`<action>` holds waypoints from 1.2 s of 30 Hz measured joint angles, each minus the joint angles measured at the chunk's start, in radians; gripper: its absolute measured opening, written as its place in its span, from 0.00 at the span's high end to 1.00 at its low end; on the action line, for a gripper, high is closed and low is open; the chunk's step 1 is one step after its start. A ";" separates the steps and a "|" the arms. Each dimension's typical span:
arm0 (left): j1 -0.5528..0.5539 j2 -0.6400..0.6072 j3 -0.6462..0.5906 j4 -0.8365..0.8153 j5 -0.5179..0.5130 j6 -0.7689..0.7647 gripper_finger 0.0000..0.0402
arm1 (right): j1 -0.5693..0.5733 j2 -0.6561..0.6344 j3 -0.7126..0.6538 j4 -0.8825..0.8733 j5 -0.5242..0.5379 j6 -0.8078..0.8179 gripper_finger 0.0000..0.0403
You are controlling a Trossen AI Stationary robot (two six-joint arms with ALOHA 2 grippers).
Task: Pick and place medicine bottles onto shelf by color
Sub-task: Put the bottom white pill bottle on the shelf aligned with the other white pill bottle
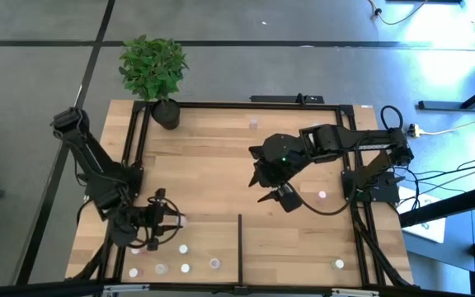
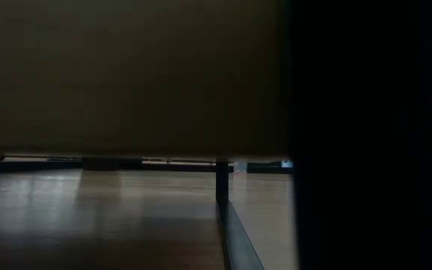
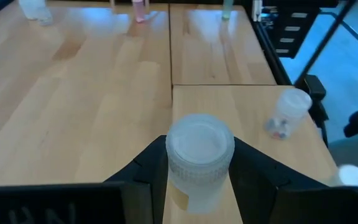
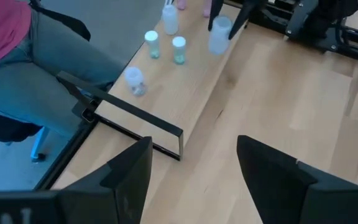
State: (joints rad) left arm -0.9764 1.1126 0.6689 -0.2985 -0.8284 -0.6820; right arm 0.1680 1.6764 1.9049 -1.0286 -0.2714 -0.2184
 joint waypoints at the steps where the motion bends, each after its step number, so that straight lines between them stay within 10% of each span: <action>1: -0.008 -0.003 0.000 -0.007 0.000 -0.005 0.68 | 0.000 0.000 0.000 0.000 0.000 0.001 0.41; 36: -0.211 -0.010 0.000 -0.099 -0.039 -0.207 0.68 | 0.000 0.000 0.000 0.000 -0.002 0.003 0.41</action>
State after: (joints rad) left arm -1.1877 1.1023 0.6689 -0.3976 -0.8671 -0.8886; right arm 0.1680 1.6764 1.9049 -1.0285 -0.2729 -0.2152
